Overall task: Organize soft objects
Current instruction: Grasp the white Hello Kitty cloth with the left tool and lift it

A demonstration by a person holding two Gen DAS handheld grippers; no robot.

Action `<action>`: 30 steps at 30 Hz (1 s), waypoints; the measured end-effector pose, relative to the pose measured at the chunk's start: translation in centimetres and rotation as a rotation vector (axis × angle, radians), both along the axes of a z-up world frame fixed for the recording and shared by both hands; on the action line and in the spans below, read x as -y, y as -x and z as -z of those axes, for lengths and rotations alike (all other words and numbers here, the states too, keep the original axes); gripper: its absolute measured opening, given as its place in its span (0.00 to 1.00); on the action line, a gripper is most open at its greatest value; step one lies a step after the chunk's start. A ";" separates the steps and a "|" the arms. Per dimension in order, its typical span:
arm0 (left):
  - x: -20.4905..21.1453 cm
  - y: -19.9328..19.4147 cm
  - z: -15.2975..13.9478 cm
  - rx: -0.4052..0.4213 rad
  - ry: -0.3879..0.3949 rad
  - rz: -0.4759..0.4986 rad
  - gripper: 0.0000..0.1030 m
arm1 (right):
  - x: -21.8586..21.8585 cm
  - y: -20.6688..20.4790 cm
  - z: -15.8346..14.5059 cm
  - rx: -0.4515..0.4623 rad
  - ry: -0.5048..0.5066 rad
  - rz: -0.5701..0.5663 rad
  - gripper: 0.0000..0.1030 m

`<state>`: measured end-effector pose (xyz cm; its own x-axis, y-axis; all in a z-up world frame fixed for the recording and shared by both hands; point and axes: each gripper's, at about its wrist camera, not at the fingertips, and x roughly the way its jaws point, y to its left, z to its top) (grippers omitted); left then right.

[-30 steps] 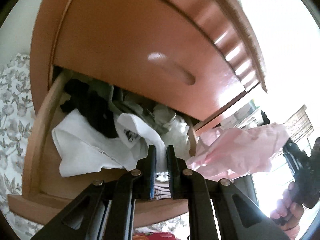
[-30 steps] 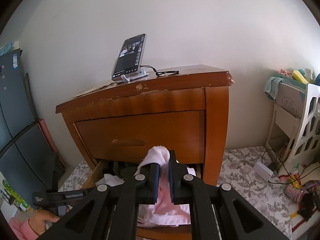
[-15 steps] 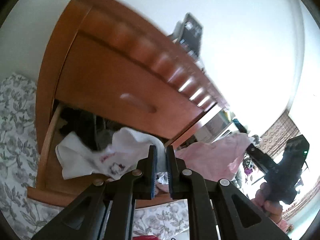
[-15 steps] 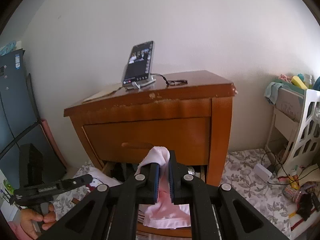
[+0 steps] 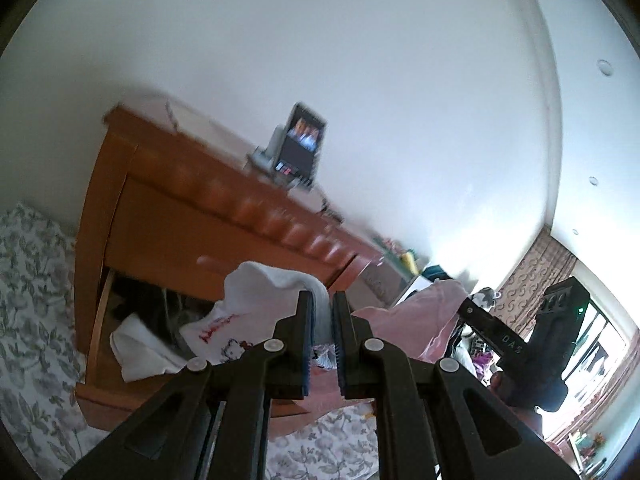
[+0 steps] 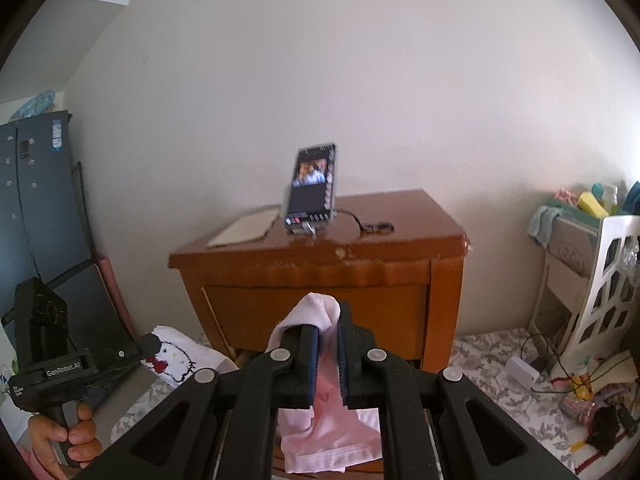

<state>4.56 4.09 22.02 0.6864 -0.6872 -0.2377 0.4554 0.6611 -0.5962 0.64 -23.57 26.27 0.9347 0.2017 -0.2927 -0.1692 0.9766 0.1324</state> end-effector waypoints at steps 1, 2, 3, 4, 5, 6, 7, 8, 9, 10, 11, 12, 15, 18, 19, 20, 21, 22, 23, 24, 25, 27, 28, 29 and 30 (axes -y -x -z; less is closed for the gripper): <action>-0.1 0.6 -0.8 0.020 0.002 -0.008 0.09 | -0.1 0.5 -0.5 0.014 0.000 -0.004 0.08; -0.1 1.1 -1.3 0.034 0.004 -0.013 0.09 | -0.1 1.1 -0.9 0.028 -0.001 -0.007 0.08; -0.3 1.9 -1.9 0.053 0.007 -0.020 0.09 | -0.2 1.6 -1.3 0.040 -0.002 -0.010 0.08; -0.3 2.3 -2.4 0.066 0.009 -0.025 0.09 | -0.2 2.0 -1.7 0.049 -0.003 -0.013 0.08; -0.4 2.9 -2.8 0.078 0.011 -0.030 0.09 | -0.2 2.7 -2.3 0.065 -0.005 -0.016 0.08; -0.5 3.6 -3.4 0.093 0.011 -0.036 0.09 | -0.2 3.2 -2.7 0.076 -0.006 -0.019 0.08; -0.6 3.9 -3.7 0.102 0.013 -0.038 0.09 | -0.2 3.7 -3.1 0.088 -0.006 -0.020 0.08; -0.6 4.5 -4.1 0.115 0.014 -0.038 0.09 | -0.2 4.1 -3.4 0.097 -0.005 -0.021 0.08; -0.7 5.0 -4.4 0.124 0.012 -0.039 0.09 | -0.2 4.6 -3.7 0.107 -0.004 -0.020 0.08; -0.8 5.4 -4.7 0.129 0.011 -0.041 0.09 | -0.2 5.0 -4.0 0.116 -0.005 -0.019 0.08; -0.8 5.8 -4.9 0.134 0.011 -0.043 0.09 | -0.1 5.5 -4.4 0.125 -0.007 -0.021 0.08; -0.9 6.2 -5.1 0.140 0.015 -0.044 0.09 | -0.1 5.8 -4.6 0.130 -0.009 -0.021 0.08; -1.2 7.1 -5.6 0.156 0.021 -0.049 0.09 | 0.2 7.2 -5.3 0.152 -0.011 -0.024 0.08; -1.6 7.8 -5.8 0.164 0.020 -0.062 0.09 | 0.5 8.5 -5.8 0.168 -0.008 -0.024 0.08; -1.7 8.1 -5.8 0.162 0.018 -0.066 0.09 | 0.6 9.0 -5.9 0.172 -0.006 -0.022 0.08; -1.8 8.2 -5.8 0.159 0.014 -0.067 0.09 | 0.7 9.3 -5.9 0.174 -0.004 -0.020 0.08; -1.8 8.4 -5.8 0.158 0.011 -0.069 0.09 | 0.9 9.7 -6.0 0.177 -0.001 -0.016 0.08; -1.8 8.5 -5.8 0.157 0.003 -0.073 0.09 | 1.1 10.1 -6.0 0.179 0.002 -0.010 0.08; -1.8 8.6 -5.7 0.155 -0.005 -0.076 0.09 | 1.3 10.4 -6.0 0.180 0.005 -0.006 0.08; -1.8 8.8 -5.6 0.153 -0.017 -0.084 0.09 | 1.5 10.7 -6.0 0.179 0.011 0.001 0.09; -1.7 9.0 -5.4 0.150 -0.031 -0.093 0.09 | 1.7 11.0 -6.0 0.177 0.020 0.010 0.09; -1.7 9.0 -4.9 0.142 -0.044 -0.102 0.09 | 2.2 11.4 -5.9 0.173 0.046 0.027 0.09; -1.6 9.0 -4.5 0.132 -0.050 -0.107 0.09 | 2.4 11.7 -5.8 0.170 0.062 0.038 0.09; -1.6 8.9 -4.2 0.124 -0.053 -0.107 0.09 | 2.8 11.9 -5.6 0.163 0.082 0.053 0.09; -1.5 8.8 -3.8 0.114 -0.055 -0.105 0.09 | 3.0 11.9 -5.5 0.158 0.090 0.060 0.09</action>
<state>-4.23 5.57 25.83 0.7785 -0.5984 -0.1895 0.4446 0.7388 -0.5065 -11.26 -26.59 31.81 0.9800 0.1236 -0.1559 -0.1219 0.9923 0.0203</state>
